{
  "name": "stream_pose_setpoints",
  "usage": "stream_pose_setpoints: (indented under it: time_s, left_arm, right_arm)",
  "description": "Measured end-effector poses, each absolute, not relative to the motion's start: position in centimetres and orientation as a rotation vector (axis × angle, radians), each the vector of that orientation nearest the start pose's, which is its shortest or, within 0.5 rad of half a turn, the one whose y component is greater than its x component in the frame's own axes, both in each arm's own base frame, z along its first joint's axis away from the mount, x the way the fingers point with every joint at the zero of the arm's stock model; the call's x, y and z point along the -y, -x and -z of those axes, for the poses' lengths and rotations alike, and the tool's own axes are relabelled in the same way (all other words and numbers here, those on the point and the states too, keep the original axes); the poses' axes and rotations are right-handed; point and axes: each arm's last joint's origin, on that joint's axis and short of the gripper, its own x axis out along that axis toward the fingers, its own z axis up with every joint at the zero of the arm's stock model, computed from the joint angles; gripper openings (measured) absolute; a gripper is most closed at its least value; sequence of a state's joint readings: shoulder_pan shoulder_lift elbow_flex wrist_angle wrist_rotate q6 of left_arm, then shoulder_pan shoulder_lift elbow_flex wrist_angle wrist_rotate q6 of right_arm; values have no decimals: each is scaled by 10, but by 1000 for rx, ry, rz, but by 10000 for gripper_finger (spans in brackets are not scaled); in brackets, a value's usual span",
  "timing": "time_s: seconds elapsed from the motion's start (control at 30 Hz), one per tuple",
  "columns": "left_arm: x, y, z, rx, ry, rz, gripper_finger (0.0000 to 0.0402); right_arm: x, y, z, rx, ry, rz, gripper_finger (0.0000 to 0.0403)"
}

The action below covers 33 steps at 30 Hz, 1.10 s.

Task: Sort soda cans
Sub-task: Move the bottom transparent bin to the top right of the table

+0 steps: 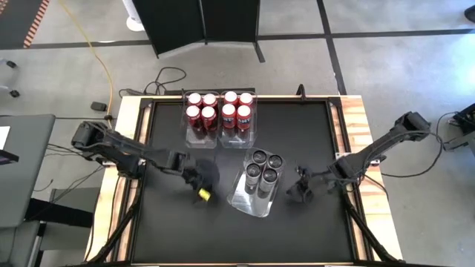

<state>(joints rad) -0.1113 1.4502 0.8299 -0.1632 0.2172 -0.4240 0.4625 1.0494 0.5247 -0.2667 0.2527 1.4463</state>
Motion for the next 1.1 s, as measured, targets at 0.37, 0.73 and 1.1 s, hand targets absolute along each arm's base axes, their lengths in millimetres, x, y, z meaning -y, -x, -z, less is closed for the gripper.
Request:
stream_pose_setpoints:
  time_s: [0.37, 0.73, 1.1]
  left_arm:
    - [112, -304, -174, -790, 377, 447, 0]
    - [97, -334, -148, -704, 392, 401, 0]
    - [72, -378, -145, -654, 356, 348, 0]
  right_arm:
    - [-126, -186, -191, -569, -1256, 268, 4]
    - [-188, -194, -180, -669, -1364, 203, 4]
    - [-230, -215, -186, -690, -1380, 255, 4]
